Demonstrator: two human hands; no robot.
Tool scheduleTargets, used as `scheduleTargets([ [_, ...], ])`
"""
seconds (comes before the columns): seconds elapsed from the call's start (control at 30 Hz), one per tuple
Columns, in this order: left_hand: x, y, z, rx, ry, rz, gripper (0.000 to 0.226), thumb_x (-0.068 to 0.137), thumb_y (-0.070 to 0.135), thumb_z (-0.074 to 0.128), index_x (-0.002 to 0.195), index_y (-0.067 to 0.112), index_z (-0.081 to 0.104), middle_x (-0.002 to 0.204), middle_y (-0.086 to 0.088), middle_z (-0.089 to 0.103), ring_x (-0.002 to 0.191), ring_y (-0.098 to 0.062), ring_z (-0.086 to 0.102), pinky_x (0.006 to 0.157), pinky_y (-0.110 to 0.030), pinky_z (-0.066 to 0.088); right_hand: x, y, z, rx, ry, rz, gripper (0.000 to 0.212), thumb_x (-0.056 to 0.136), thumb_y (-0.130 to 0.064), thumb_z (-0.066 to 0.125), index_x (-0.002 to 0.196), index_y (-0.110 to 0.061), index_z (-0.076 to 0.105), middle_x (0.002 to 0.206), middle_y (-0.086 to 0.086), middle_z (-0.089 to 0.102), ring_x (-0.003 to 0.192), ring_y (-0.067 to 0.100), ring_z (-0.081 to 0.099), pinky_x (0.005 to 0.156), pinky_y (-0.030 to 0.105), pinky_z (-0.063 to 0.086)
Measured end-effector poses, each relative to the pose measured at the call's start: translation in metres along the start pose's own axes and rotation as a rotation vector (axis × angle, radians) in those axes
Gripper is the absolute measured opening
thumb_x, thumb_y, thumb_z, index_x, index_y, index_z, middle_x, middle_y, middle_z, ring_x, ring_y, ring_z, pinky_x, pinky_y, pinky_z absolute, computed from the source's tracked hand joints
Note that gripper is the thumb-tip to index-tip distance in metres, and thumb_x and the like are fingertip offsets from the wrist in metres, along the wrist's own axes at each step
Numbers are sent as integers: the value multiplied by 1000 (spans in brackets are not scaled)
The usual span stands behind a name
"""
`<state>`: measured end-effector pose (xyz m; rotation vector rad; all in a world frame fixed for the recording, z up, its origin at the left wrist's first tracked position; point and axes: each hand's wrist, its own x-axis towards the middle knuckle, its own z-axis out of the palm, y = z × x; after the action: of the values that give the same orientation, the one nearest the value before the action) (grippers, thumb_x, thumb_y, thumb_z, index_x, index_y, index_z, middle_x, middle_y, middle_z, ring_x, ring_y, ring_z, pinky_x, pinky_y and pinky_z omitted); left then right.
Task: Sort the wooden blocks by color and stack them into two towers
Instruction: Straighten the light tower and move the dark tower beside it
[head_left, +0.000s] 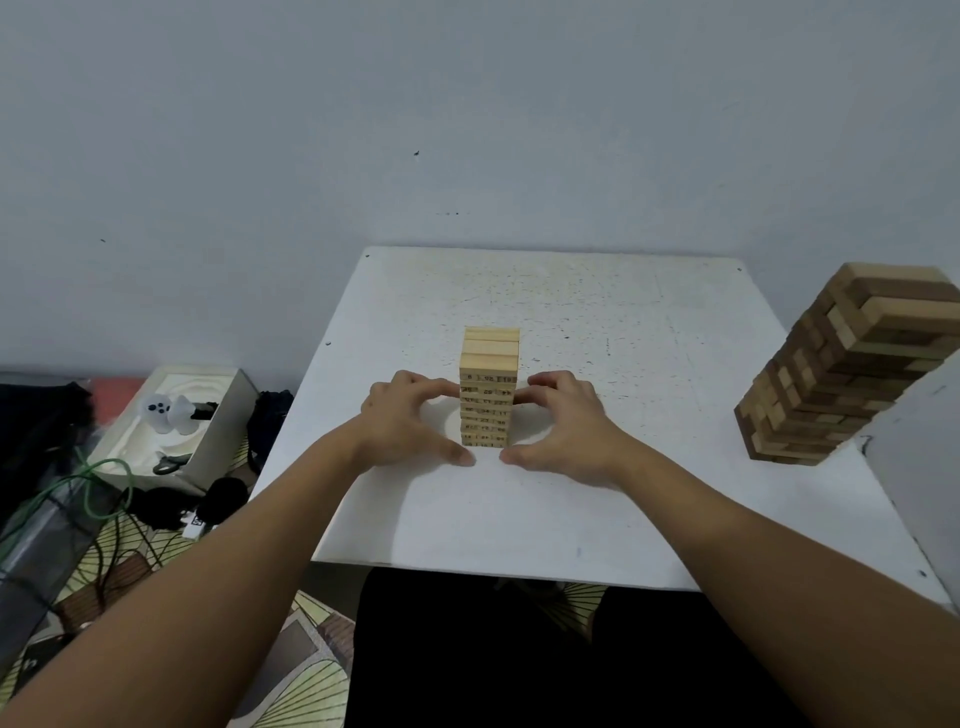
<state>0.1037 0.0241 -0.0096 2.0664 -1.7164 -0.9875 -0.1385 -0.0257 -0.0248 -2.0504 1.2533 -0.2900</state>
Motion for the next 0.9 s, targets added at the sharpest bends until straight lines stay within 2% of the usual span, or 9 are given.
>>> scheduleTargets([
  [0.13,-1,-10,-7,-253,-89,83,92,56,53,98,136,61,54,144,15,50,142,-12,36,122,-46,30,-3,3,0,59,6,0,91,68,-78,67,150,-45,42,153,-17,28,146,10,18,124,46,22],
  [0.23,-7,-22,-10,-479,-133,101,94,61,37,83,148,46,48,148,9,51,141,-8,42,119,-44,38,-10,1,3,336,31,-9,88,81,-63,49,161,-35,25,162,-16,25,150,6,14,126,44,18],
  [0.33,-15,-28,-6,-525,-121,94,97,57,36,70,151,35,45,149,10,50,141,-6,41,118,-37,38,-21,-1,8,291,-8,-55,101,75,-64,49,164,-35,11,163,-21,17,151,5,10,122,36,17],
  [0.47,-18,-24,-9,-481,-124,113,104,58,36,87,151,42,42,150,20,47,142,-4,37,115,-35,38,-27,3,13,171,2,-120,100,78,-56,62,162,-39,10,158,-27,17,150,6,14,124,42,23],
  [0.53,-16,-20,-12,-480,-116,139,99,61,38,87,150,41,44,150,21,49,142,-3,37,111,-30,36,-23,2,9,198,-16,-117,100,80,-57,61,163,-38,9,161,-26,16,151,3,13,124,44,24],
  [0.6,-15,-17,-13,-528,-106,155,84,68,30,72,149,36,48,149,19,53,142,-3,40,106,-25,37,-19,3,6,328,-35,-108,97,81,-57,50,164,-35,7,166,-24,12,153,-1,8,127,44,19],
  [0.73,-19,-13,-12,-884,64,96,63,80,6,52,140,23,59,142,6,63,137,-12,53,114,-35,41,-16,7,14,583,-2,-98,79,92,-42,36,165,-34,7,169,-21,10,154,-2,12,129,45,12],
  [0.83,-17,-1,-2,-1264,249,-19,44,98,27,47,140,18,60,138,-2,67,133,-18,57,119,-40,36,-12,-8,16,923,133,7,77,90,-54,31,163,-33,18,168,-15,22,151,1,23,129,39,10],
  [0.9,-16,13,11,-1335,305,-58,55,106,48,38,147,17,54,144,-2,62,139,-18,51,122,-41,32,-5,-23,15,1122,191,58,84,87,-58,33,163,-26,21,168,-10,26,152,2,24,129,35,11],
])
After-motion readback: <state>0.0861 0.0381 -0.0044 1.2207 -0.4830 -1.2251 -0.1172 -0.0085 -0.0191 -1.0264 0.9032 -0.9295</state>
